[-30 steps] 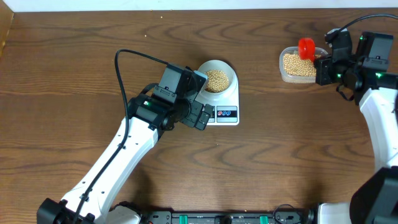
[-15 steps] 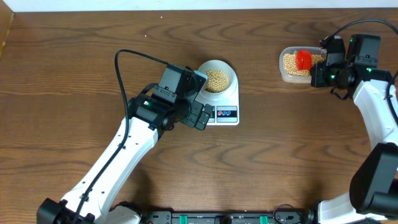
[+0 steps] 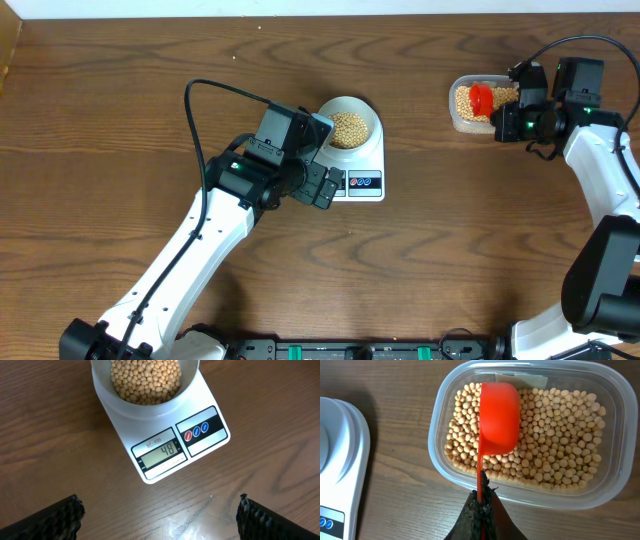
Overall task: Scoop item into bowl and weigh 50g on scale
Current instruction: 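Dip the red scoop into the tub beans with right gripper, then carry the scoop with a few beans over the bowl, right gripper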
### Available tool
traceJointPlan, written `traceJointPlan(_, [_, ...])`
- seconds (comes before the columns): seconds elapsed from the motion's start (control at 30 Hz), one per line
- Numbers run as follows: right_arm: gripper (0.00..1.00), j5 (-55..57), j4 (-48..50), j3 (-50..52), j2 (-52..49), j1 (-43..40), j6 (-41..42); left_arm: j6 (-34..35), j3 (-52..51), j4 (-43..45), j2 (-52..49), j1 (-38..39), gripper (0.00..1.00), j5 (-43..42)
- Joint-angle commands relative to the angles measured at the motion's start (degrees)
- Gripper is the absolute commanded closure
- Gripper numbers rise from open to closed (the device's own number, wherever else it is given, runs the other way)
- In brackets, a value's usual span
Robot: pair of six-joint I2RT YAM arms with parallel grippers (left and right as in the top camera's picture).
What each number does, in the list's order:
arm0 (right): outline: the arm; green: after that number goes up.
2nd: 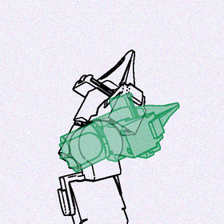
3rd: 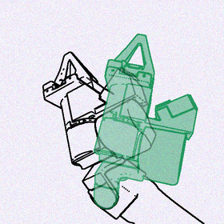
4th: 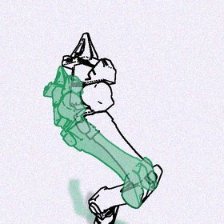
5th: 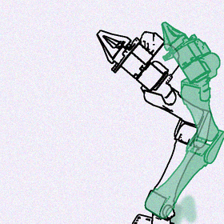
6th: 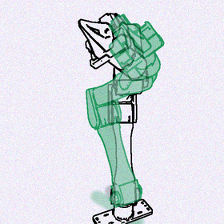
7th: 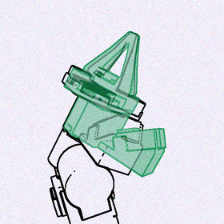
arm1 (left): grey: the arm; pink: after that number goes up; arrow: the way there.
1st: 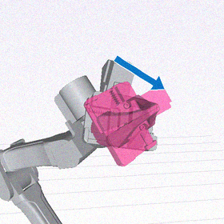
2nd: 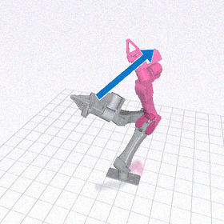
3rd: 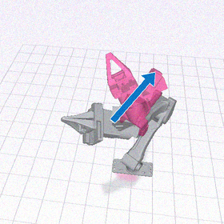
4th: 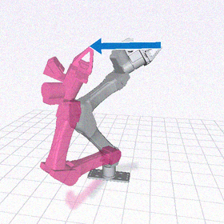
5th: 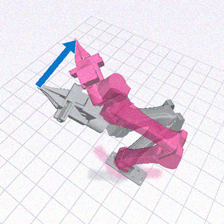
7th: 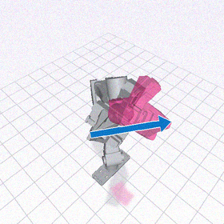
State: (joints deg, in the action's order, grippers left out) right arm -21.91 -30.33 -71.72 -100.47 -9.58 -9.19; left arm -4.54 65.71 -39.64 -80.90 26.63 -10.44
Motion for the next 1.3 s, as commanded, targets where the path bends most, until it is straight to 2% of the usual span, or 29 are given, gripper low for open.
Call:
traceJointPlan(0.0, [0.99, -4.1, 0.4, -0.5, -0.6, -0.3, 1.0, -0.4, -0.1, 0.0, -0.4, -0.3, 0.00, -0.5])
traceJointPlan(0.37, [0.99, -7.8, 1.2, -0.5, -0.6, -4.0, 5.0, -0.4, -0.1, 0.0, -0.4, -0.3, 0.00, -0.5])
traceJointPlan(0.77, [0.99, -23.8, 1.4, -0.5, -0.6, -11.8, 5.0, -0.4, -0.1, 0.0, -0.4, -0.3, 0.00, -0.5])
traceJointPlan(1.1, [0.99, -38.1, 4.5, -0.5, -0.6, -12.0, 4.9, -0.4, -0.1, 0.0, -0.4, -0.3, 0.00, -0.5])
traceJointPlan(1.27, [0.99, -40.2, 4.8, -0.5, -0.6, -9.7, 4.9, -0.4, -0.1, 0.0, -0.4, -0.3, 0.00, -0.5])
